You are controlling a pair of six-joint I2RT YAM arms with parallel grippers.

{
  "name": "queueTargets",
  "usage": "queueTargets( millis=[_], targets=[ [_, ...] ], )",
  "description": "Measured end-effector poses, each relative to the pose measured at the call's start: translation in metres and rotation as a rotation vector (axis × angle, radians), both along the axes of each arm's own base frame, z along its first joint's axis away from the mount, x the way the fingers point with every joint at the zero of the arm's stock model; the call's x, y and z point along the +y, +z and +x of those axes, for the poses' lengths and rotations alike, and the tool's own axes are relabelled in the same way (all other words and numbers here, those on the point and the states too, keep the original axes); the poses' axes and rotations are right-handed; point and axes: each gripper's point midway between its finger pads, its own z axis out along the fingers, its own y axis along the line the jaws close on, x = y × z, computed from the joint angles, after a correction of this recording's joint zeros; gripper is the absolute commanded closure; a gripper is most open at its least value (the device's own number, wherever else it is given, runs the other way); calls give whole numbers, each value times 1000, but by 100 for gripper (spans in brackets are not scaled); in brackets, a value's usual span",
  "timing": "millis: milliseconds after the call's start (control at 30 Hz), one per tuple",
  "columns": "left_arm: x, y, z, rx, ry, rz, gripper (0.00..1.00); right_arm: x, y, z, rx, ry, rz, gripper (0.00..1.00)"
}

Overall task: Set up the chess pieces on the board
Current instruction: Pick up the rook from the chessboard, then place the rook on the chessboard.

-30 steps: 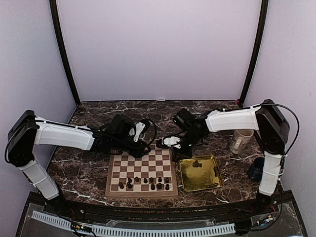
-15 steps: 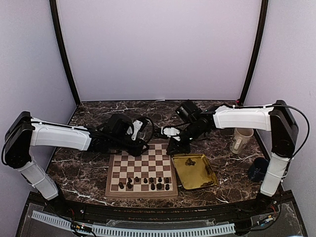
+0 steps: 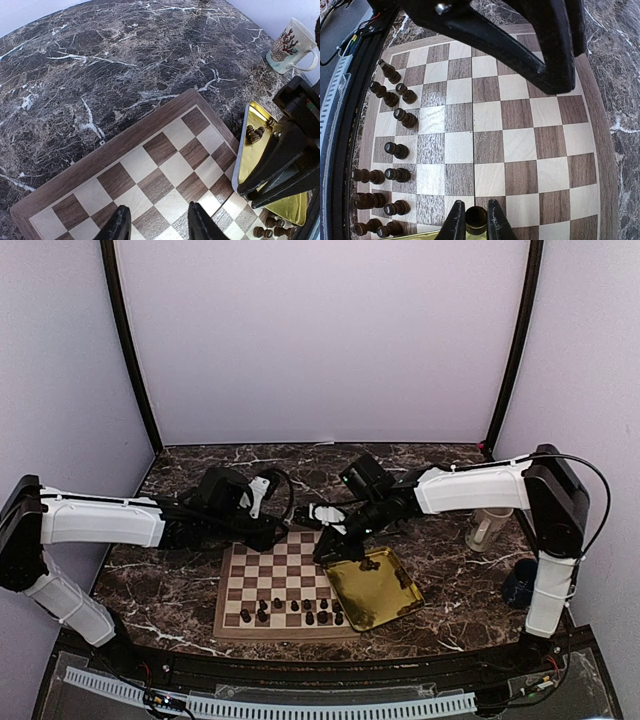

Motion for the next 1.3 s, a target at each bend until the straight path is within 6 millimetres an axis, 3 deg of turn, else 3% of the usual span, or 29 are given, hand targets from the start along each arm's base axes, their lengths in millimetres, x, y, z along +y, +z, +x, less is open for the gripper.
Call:
queueTargets(
  millis=[233,333,467,600,800,1033,1300],
  targets=[
    [2,2,0,-3,5,-4,59,-16,-13,12,16,-45,-19,86],
    [2,2,0,-3,4,-4,59,-33,-17,24,26,-90,-31,86],
    [2,1,0,0,1,-4,59,-48,-11,32,12,-129,-25,86],
    [1,-5,0,13,-2,3,59,-58,2,15,20,-133,48,86],
    [-2,-11,-2,34,-11,3,59,-41,18,10,86,-116,180,85],
    [-3,-11,-3,43,-10,-7,59,-32,-1,14,154,-142,182,84],
    [-2,-11,-3,44,-9,-7,59,-25,-2,29,103,-181,205,77]
  ],
)
